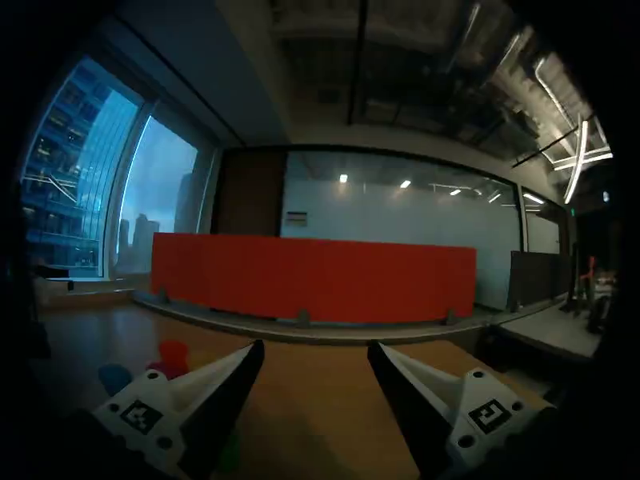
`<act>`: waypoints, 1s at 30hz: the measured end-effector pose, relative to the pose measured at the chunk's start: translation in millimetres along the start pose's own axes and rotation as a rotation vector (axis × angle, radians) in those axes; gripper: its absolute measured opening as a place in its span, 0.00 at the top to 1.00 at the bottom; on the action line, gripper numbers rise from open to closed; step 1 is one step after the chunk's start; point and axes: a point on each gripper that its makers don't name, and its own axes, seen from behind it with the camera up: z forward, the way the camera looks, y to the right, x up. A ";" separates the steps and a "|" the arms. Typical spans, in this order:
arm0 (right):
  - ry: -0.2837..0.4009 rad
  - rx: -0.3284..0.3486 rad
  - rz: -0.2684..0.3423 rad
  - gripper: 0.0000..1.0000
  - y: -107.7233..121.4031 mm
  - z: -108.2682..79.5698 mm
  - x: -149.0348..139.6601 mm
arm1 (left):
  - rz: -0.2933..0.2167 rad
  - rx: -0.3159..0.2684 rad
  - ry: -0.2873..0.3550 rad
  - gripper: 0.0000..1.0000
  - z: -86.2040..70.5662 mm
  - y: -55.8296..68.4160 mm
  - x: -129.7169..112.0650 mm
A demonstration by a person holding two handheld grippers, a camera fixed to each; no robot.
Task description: Pour water
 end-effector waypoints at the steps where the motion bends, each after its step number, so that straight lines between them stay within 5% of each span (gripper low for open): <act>1: 0.004 -0.005 0.004 0.00 0.1 -0.2 0.5 | -0.001 0.010 0.002 0.15 0.1 -1.9 -0.3; 15: 0.007 -0.036 0.042 0.00 -1.9 -4.4 -10.1 | -0.044 0.077 -0.010 0.15 7.5 -8.8 -31.1; 23: -0.004 -0.034 0.114 0.00 -3.2 -7.9 -18.8 | -0.028 0.109 -0.018 0.15 14.2 -11.8 -53.3; 30: -0.030 -0.061 0.116 0.00 0.5 -7.8 -27.1 | -0.001 0.115 -0.016 0.15 19.8 -11.0 -62.6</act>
